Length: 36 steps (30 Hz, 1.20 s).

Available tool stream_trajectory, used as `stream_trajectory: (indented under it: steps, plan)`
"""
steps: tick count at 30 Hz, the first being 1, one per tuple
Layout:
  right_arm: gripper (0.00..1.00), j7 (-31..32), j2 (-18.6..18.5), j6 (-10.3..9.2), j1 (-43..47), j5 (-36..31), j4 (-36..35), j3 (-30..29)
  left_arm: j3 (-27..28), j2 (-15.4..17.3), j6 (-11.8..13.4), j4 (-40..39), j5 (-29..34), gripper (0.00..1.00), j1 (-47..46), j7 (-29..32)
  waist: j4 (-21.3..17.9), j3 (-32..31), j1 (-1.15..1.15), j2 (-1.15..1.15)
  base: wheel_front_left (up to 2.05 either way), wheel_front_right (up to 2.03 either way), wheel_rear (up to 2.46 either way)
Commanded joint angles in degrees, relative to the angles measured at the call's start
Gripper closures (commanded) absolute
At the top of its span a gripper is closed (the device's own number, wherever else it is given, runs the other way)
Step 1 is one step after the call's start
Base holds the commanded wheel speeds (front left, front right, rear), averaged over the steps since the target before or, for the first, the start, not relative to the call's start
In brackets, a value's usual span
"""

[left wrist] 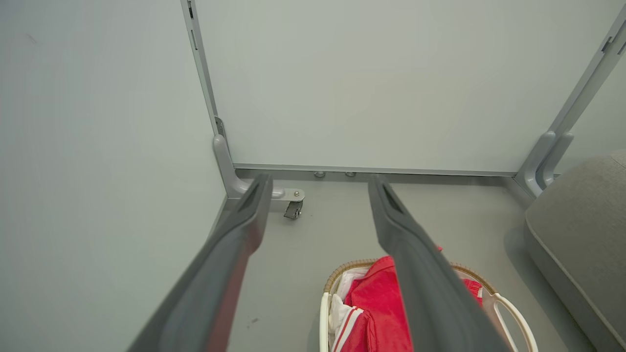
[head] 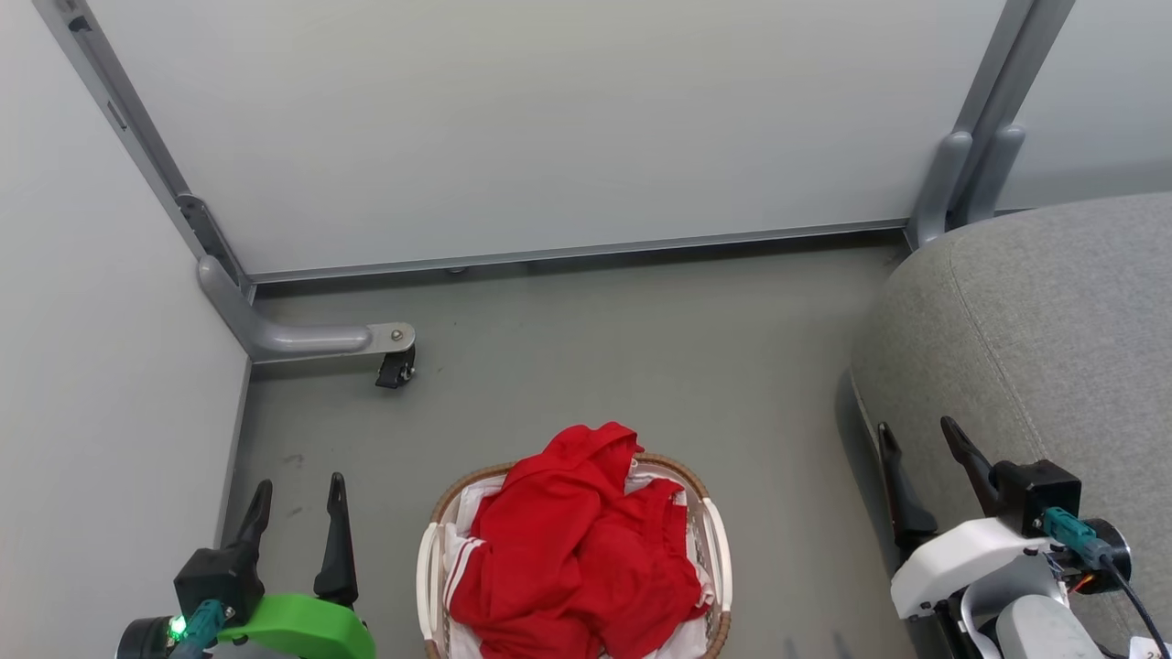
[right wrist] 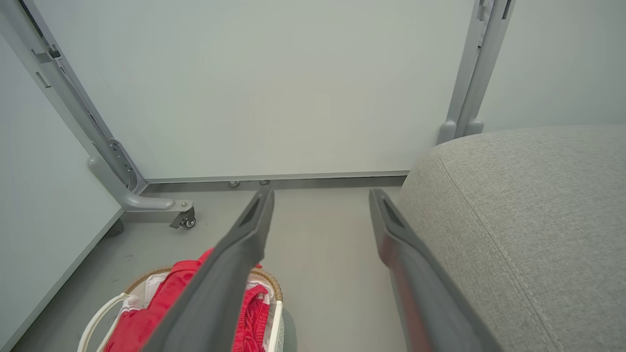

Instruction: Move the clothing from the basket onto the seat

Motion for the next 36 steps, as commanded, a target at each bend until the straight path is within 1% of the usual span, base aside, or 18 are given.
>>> stream_trajectory:
  steps: [1,7,15,18,26,36]
  plan:
    - [0.00,-0.54,-0.13,0.02,0.31,-1.26,0.19,0.06,0.06,-0.05,-0.24,0.20,1.18,0.00,0.92,-0.46,-0.11,0.17,0.00,0.00,0.00,0.00,0.00]
    - [0.00,-1.14,0.01,0.01,-0.96,-3.82,-0.05,0.62,-0.32,-0.29,-0.70,0.47,3.62,0.00,-0.12,-1.03,-0.80,2.04,0.00,0.00,0.00,0.00,0.00]
    - [0.00,-1.98,0.24,0.01,-4.79,-7.40,-2.18,1.85,-2.12,-0.42,-1.07,0.75,6.73,0.00,-5.08,-1.99,-3.10,9.72,0.00,0.00,0.00,0.00,0.00]
    - [0.00,-1.93,0.33,0.00,-6.37,-7.13,-3.06,2.31,-3.23,-0.39,-1.13,1.10,6.06,0.00,-7.39,-1.75,-4.07,12.75,0.00,0.00,0.00,0.00,0.00]
    - [0.00,-1.92,0.44,0.00,-11.54,-5.99,-5.83,3.98,-7.17,1.13,-1.12,2.41,4.75,0.00,-14.55,-1.75,-6.99,22.47,0.00,0.00,0.00,0.00,0.00]
    - [0.00,-1.87,0.46,0.00,-16.10,-3.16,-9.17,5.92,-12.00,4.12,-1.13,6.26,4.59,0.00,-23.06,-1.73,-10.21,33.31,0.00,0.00,0.00,0.00,0.00]
